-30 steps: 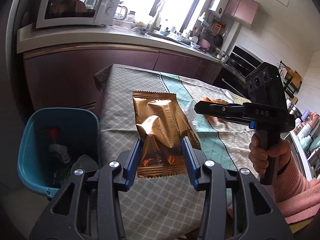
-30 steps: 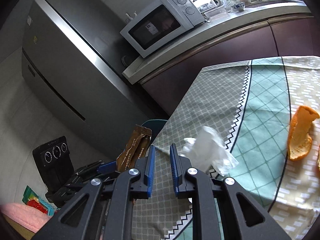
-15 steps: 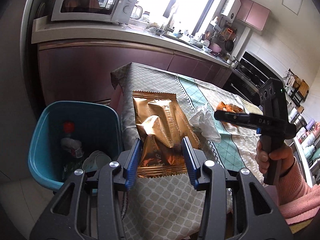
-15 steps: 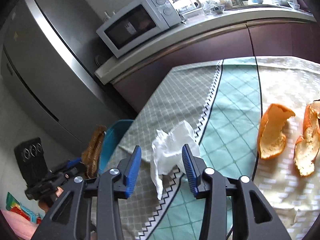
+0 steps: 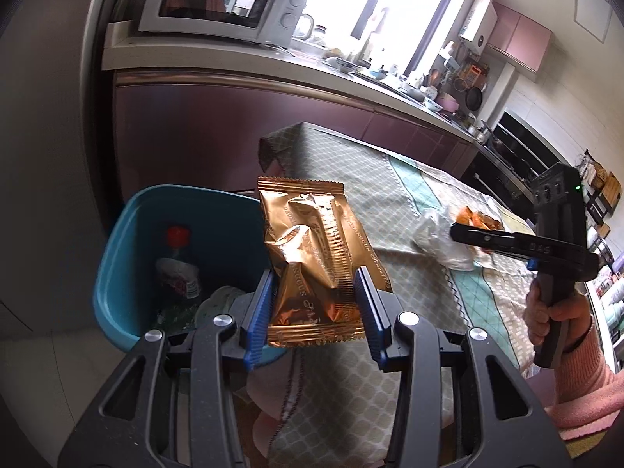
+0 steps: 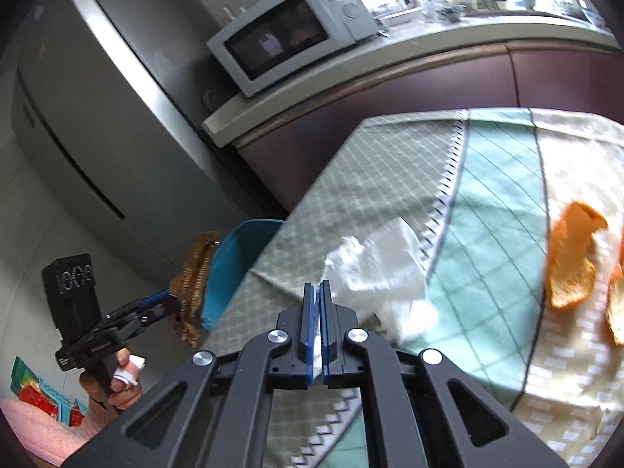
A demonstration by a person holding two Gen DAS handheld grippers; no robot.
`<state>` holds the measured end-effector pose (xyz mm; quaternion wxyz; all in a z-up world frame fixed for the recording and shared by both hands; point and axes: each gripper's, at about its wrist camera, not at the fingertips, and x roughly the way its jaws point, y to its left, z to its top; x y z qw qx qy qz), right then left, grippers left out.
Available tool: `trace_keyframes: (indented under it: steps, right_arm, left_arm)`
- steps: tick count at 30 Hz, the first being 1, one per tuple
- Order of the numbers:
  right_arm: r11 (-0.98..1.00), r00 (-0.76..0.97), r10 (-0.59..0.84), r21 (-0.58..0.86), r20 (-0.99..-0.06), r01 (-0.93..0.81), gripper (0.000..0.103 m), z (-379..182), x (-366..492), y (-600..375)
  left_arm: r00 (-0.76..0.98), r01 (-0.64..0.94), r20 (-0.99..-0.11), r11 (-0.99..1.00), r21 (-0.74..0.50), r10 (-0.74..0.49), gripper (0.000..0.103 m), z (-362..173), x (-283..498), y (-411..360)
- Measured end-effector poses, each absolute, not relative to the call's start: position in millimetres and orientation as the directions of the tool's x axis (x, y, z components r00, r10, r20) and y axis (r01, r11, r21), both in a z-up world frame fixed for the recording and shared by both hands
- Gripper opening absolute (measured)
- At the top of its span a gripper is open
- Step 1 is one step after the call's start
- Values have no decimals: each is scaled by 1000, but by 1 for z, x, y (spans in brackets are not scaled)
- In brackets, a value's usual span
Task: Collect trash
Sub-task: 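Open left tool over the bin while right tool carries the tissue there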
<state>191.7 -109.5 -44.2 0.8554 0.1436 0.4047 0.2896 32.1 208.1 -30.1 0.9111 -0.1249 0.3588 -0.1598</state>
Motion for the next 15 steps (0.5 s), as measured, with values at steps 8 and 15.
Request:
trace_keyframes:
  steps: [8,15]
  right_arm:
    - [703,421,707,497,-568,-509,2,-30,201,-51]
    - [635,345,761,521,-550,-571,2,-27,223,-1]
  left_arm:
    - [715,97,-642,950,-298,-275,42,-39,39,241]
    - [696,23,-686,962,-272,-211,42,-57,59,265]
